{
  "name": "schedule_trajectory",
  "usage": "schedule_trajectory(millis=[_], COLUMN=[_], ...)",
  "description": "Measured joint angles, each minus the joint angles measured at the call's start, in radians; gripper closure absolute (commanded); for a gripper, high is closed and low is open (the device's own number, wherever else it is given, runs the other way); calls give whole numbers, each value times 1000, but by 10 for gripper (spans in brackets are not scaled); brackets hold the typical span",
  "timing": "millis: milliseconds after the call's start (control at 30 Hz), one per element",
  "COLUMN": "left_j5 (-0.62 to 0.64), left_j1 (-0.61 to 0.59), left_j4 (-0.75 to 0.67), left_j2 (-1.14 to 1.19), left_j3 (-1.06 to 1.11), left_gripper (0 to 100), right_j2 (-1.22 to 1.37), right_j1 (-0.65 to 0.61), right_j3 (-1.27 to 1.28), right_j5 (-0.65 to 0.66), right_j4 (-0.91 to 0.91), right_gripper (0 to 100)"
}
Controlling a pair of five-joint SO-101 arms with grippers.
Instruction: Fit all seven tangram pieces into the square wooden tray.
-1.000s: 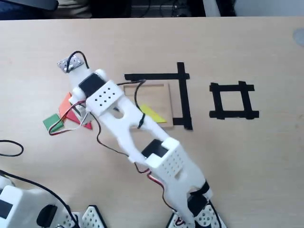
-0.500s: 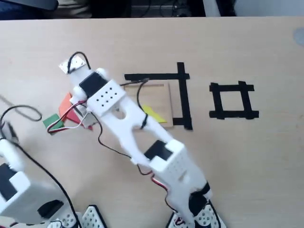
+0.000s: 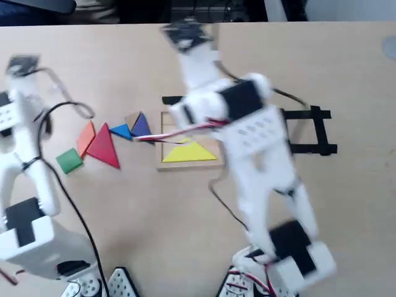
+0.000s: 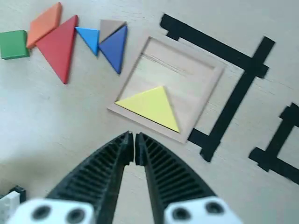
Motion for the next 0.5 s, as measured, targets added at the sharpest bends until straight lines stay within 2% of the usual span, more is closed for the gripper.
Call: schedule_trajectory(millis=[100, 233, 400, 500], left_j5=[-52, -60, -74, -167], left_j1=[115, 213, 226, 227], left_j4=[48, 133, 245, 350], left_j2=[80, 258, 557, 744], left_j3=[-124, -330, -651, -862], left_gripper=[823, 822, 823, 823], right_j2=[-126, -239, -331, -373], right_j1=[107, 215, 233, 236], right_j3=[164, 439, 813, 962], right_j5=[51, 97, 104, 75], right_j4=[-31, -210, -480, -583], right_gripper=[986, 986, 986, 986])
